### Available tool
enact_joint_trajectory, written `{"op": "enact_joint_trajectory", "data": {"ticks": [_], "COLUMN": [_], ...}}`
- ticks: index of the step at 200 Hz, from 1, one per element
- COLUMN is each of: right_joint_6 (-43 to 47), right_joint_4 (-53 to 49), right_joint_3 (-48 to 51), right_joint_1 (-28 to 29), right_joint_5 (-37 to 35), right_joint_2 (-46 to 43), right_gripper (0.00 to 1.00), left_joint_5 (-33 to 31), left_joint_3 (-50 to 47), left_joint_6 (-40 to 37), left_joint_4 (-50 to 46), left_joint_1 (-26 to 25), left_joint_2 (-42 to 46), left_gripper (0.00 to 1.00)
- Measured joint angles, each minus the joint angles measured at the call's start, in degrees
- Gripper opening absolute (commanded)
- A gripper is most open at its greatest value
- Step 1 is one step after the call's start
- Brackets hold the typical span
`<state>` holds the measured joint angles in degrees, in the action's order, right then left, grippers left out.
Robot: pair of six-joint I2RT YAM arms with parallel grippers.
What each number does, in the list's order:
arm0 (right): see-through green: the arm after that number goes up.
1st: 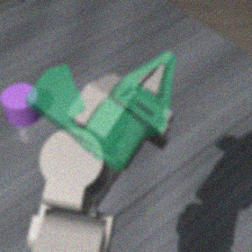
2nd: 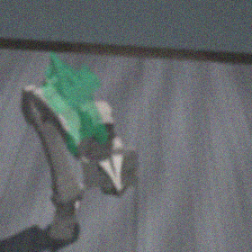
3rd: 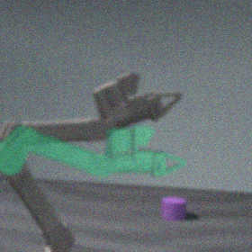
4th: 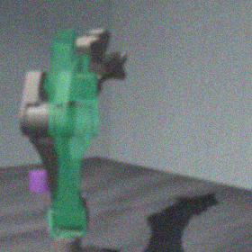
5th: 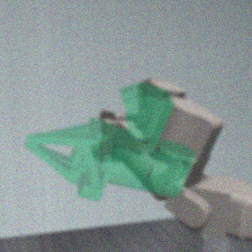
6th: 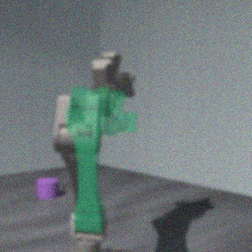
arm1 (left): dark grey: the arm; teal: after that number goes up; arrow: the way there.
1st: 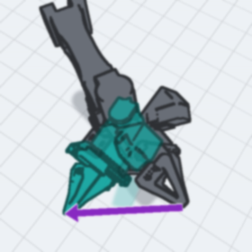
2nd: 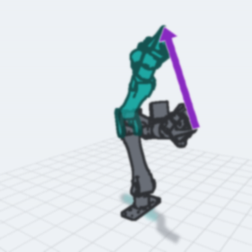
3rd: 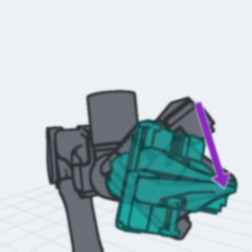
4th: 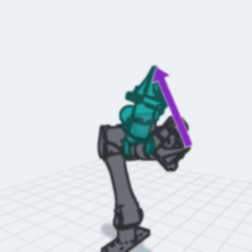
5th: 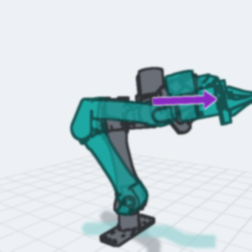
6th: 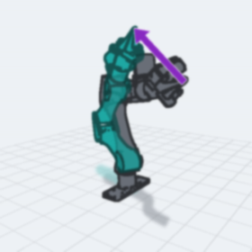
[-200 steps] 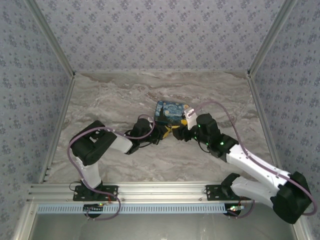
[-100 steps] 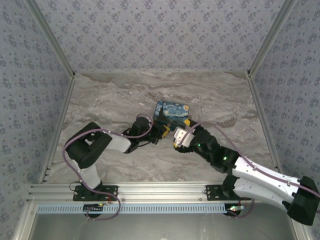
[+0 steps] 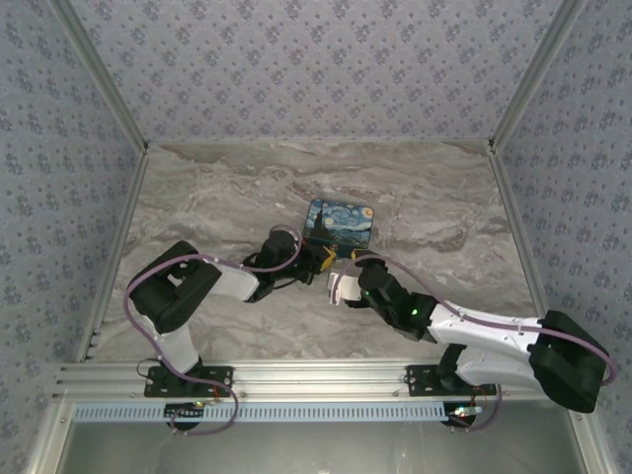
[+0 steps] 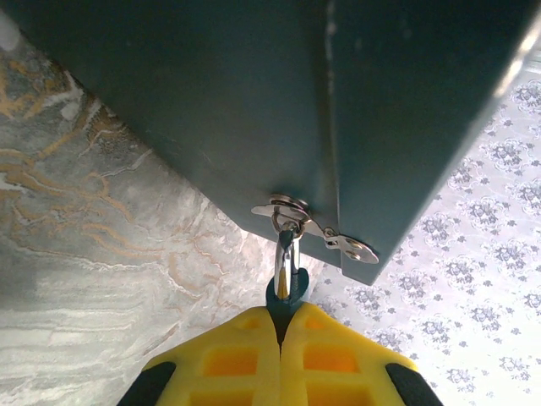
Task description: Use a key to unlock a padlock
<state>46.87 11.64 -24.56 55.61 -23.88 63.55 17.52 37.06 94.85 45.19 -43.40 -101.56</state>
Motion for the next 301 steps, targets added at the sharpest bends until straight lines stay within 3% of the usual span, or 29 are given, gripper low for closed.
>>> {"op": "enact_joint_trajectory", "data": {"ticks": [24,53,76,129,157,172,204,301], "right_joint_6": [-1.88,-3.02,-3.63,-4.0,-4.04,-4.31,-4.48,-5.81], "right_joint_4": [2.45,5.44,7.5,11.19,12.48,12.79,13.46,13.97], "right_joint_3": [0.0,0.0,-0.02,-0.35,-1.03,-1.53,-2.82,-3.89], "right_joint_1": [-1.7,-3.04,-3.04,-4.11,-4.39,-4.52,-4.74,-4.74], "right_joint_5": [2.08,3.8,4.5,4.74,4.39,4.28,4.17,2.89], "right_joint_2": [2.08,5.84,8.72,13.0,14.05,14.34,15.52,17.99], "right_gripper": [0.61,0.6,0.5,0.48,0.45,0.37,0.36,0.03], "left_joint_5": [0.02,0.11,0.26,0.66,0.7,0.7,0.9,0.81], "left_joint_3": [0.0,0.28,0.72,0.81,0.83,0.83,0.83,1.14], "left_joint_6": [0.81,1.49,1.92,2.29,2.32,2.32,2.34,2.8], "left_joint_4": [-0.02,-0.09,-0.02,-0.04,-0.02,-0.02,0.0,1.09], "left_joint_1": [0.0,0.0,0.0,0.0,0.0,0.0,0.0,0.0], "left_joint_2": [0.0,-0.02,-0.02,-0.22,-0.24,-0.24,-0.24,-0.98], "left_gripper": [0.0,0.0,0.0,0.0,0.0,0.0,0.0,0.0]}}
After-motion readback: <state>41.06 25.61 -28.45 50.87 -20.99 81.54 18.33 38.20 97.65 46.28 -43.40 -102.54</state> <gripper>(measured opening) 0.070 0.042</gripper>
